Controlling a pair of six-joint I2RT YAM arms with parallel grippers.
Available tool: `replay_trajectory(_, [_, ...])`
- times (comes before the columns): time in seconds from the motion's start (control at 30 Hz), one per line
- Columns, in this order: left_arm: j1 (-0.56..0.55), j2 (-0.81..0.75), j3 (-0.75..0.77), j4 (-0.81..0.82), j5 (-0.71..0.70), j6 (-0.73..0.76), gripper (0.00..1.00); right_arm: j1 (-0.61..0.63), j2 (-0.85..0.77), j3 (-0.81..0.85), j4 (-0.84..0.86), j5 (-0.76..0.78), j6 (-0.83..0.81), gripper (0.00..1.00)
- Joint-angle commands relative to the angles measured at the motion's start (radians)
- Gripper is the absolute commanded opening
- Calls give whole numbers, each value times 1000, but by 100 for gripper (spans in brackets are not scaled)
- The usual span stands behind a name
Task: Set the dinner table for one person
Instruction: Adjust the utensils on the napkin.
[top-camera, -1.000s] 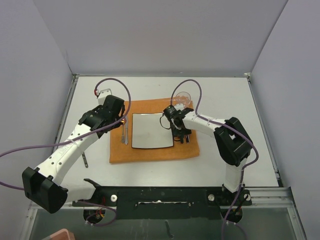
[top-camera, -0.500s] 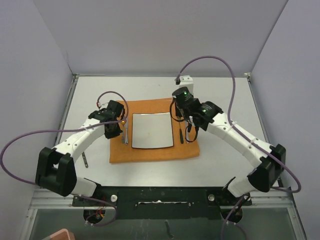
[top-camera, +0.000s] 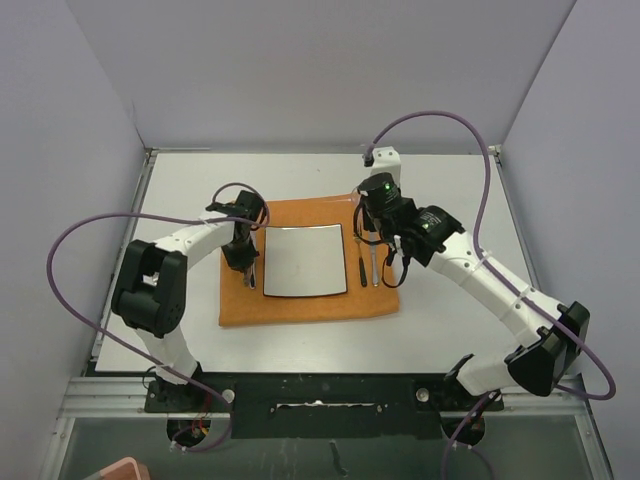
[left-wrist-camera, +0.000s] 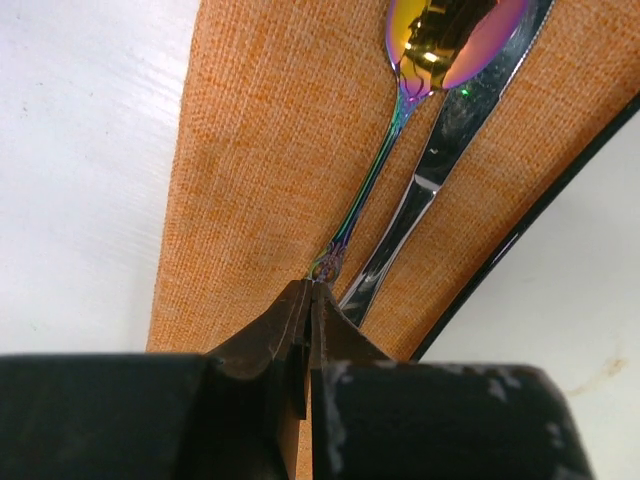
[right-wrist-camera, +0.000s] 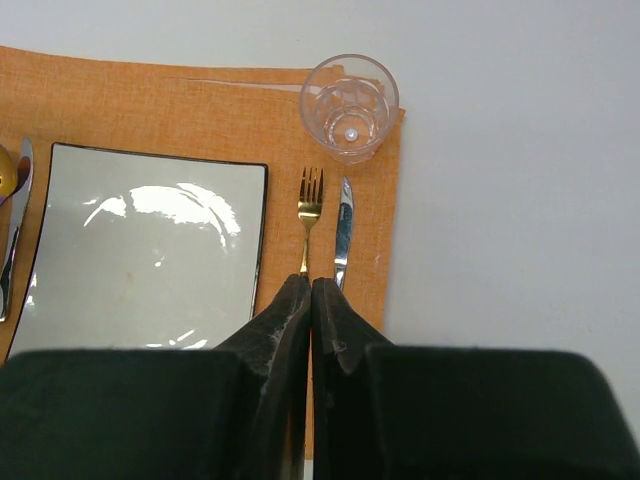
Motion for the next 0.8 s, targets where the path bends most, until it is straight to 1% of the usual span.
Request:
replay_trajectory(0.0, [10,48,77,-37,-56,-48,0,-8,-55,30,10,39,-29,0])
replay_trajectory(0.17, [40,84,100,-54,-72,-98,0,-19,-44,49,-3,30,-45,0])
replay_trajectory(0.4, [54,188,166,-78,-94,-103,0,-47,-27,90,-1,10,-70,0])
replay_trajectory(0.6, [52,259,184,-58,-105,-93,0,-69,-22,113,-3,-2,-87,0])
replay_trajectory(0.77, [44,295,176,-8,-73,-71,0,-88,-26,119,-9,6,-82,0])
